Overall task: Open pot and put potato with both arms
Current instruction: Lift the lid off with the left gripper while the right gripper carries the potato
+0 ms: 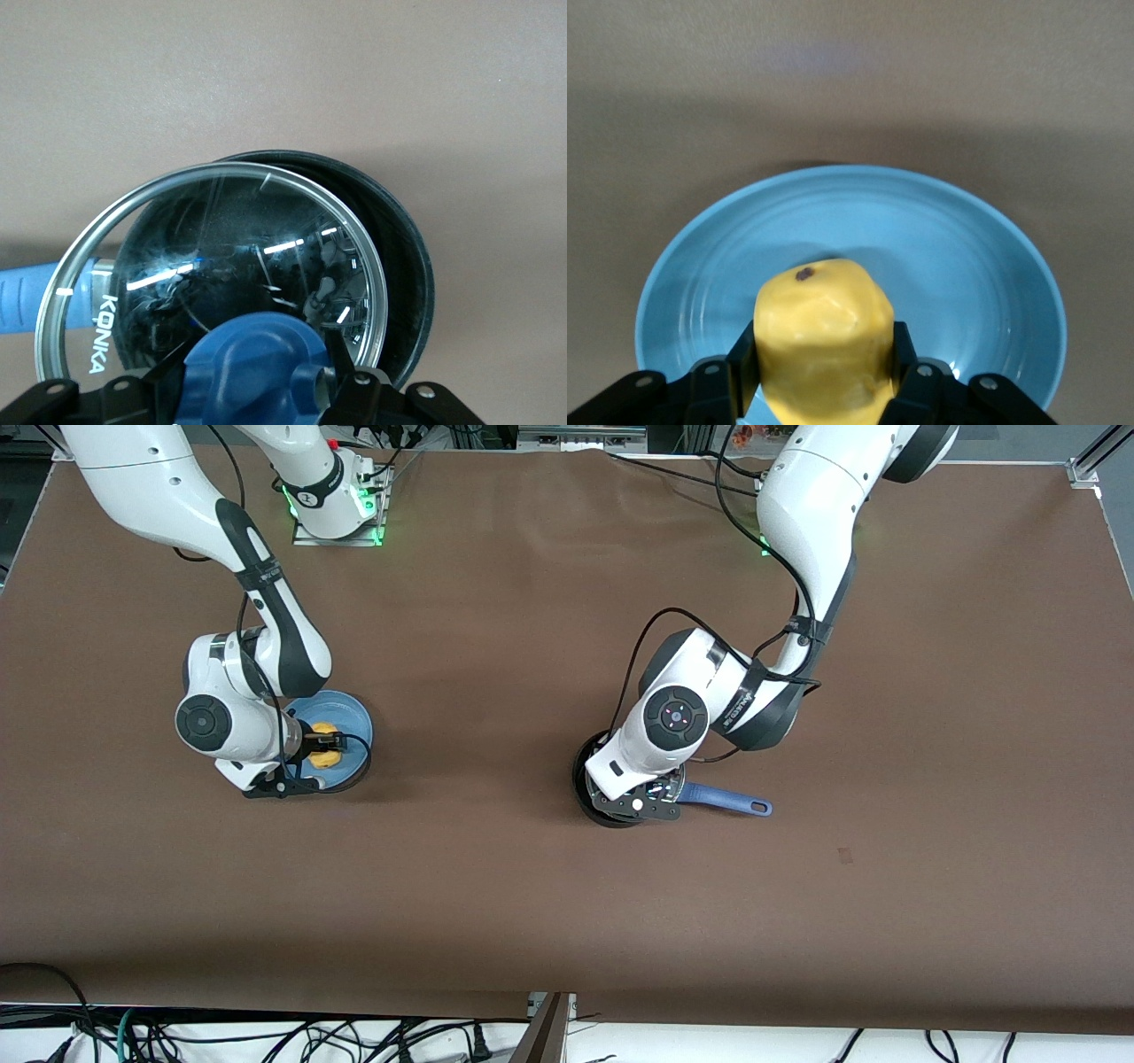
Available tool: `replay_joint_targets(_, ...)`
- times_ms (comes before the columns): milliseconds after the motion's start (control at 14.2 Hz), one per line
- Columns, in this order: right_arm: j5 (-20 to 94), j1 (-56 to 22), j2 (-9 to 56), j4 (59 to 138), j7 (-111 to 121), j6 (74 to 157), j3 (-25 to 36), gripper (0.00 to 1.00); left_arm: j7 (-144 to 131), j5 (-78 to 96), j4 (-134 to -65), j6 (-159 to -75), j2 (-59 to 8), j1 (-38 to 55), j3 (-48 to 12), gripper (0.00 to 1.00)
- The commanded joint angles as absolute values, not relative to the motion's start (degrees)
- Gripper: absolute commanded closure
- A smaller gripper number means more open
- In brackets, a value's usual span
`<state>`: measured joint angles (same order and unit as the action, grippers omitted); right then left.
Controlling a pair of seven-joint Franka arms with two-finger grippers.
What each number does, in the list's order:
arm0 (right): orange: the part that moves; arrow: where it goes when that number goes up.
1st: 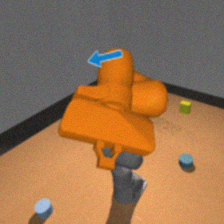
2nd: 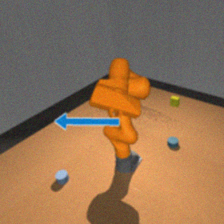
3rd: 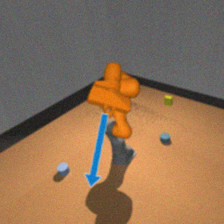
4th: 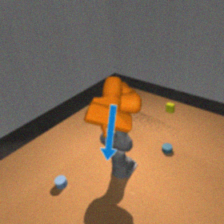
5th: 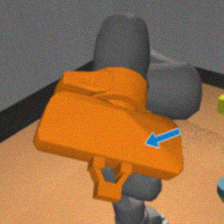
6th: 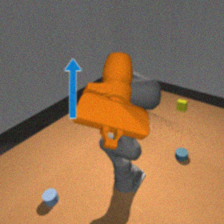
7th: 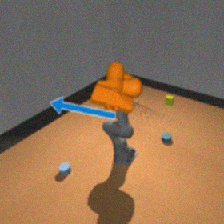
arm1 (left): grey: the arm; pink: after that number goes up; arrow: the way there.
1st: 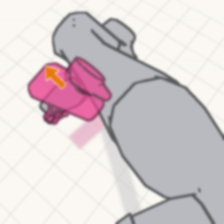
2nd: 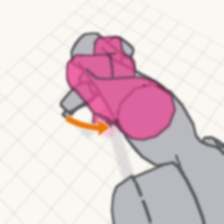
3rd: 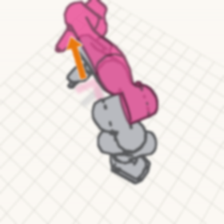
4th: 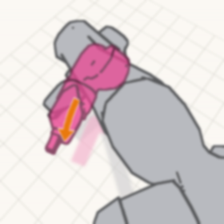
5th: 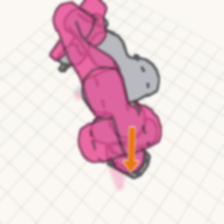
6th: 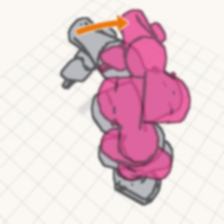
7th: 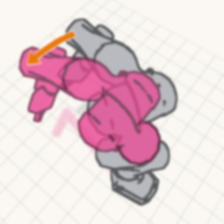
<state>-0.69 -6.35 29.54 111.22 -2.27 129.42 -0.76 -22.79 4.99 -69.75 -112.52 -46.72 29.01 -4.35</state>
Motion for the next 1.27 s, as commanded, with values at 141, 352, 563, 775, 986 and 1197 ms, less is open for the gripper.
replay_joint_targets(141, -0.7, -6.4, 26.5, 107.2, -2.6, 125.1, -0.9, 0.61, -21.1, 5.1, -68.5, -109.3, -45.9, 28.3, -4.1, 1.0)
replay_joint_targets(352, -0.3, -6.5, 26.0, 103.1, -3.0, 121.0, -2.9, 0.62, -19.3, 13.3, -67.8, -103.5, -43.1, 22.3, -4.9, 1.0)
replay_joint_targets(563, -0.2, -6.4, 25.7, 100.7, -8.0, 119.0, -6.2, 0.61, -14.9, 15.0, -67.6, -96.8, -40.0, 18.3, -5.2, 1.0)
replay_joint_targets(775, 0.1, -7.0, 25.8, 98.4, -18.5, 118.9, -11.1, 0.61, -8.1, 15.1, -67.6, -91.5, -37.2, 13.0, -5.0, 1.0)
replay_joint_targets(986, 0.1, -11.7, 30.4, 90.9, -32.1, 119.4, -14.7, 0.61, 4.5, 14.9, -69.7, -87.6, -34.3, 7.3, -4.8, 1.0)
replay_joint_targets(1197, 0.0, -18.9, 37.3, 80.3, -47.2, 119.7, -14.8, 0.61, 12.2, 14.2, -79.7, -87.4, -26.6, 3.3, -4.7, 1.0)
